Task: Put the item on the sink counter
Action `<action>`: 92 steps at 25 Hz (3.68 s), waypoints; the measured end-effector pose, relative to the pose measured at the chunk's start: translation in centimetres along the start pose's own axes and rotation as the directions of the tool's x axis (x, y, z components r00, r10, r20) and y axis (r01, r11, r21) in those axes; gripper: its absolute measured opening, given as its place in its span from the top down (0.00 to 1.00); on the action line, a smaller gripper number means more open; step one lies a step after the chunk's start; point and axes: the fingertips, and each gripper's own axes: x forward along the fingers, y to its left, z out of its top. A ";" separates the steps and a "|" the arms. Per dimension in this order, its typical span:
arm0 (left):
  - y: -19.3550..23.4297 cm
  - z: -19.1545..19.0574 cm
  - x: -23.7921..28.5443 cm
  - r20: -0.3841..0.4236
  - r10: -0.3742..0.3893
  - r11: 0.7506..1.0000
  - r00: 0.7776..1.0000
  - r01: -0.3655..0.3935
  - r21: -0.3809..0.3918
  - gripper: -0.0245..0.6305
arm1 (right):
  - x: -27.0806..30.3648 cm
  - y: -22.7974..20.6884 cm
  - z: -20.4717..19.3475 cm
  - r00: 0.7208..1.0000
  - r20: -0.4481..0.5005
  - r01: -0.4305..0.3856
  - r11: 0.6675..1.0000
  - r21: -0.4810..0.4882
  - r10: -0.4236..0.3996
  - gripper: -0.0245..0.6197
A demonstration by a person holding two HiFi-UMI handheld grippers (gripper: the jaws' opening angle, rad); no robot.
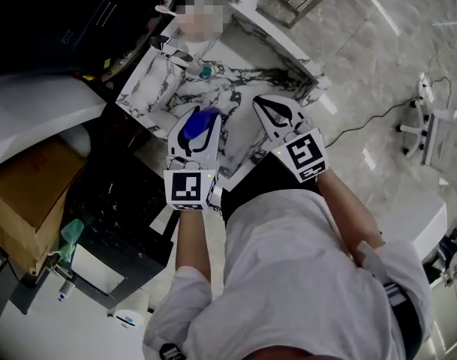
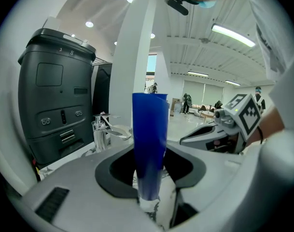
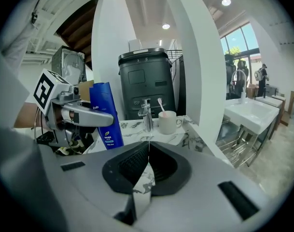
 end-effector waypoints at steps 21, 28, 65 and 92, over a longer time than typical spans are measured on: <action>6.3 -1.8 0.0 -0.042 0.026 1.000 0.999 -0.026 0.012 0.71 | 5.4 2.1 -0.6 1.000 -0.025 -0.004 0.999 0.042 0.005 0.95; 8.6 -1.8 1.1 -0.049 0.030 0.999 0.998 -0.030 0.011 0.71 | 6.5 2.1 -1.1 0.999 -0.045 0.018 0.998 0.066 -0.016 0.95; 15.4 -2.0 4.9 -0.055 0.086 0.995 0.995 -0.083 0.060 0.71 | 9.7 2.6 -1.2 0.994 -0.095 -0.043 0.998 0.055 0.048 0.95; 18.1 -2.7 6.3 -0.064 0.104 0.990 0.993 -0.097 0.097 0.71 | 11.1 3.1 -0.9 0.991 -0.116 -0.065 0.997 0.043 0.070 0.95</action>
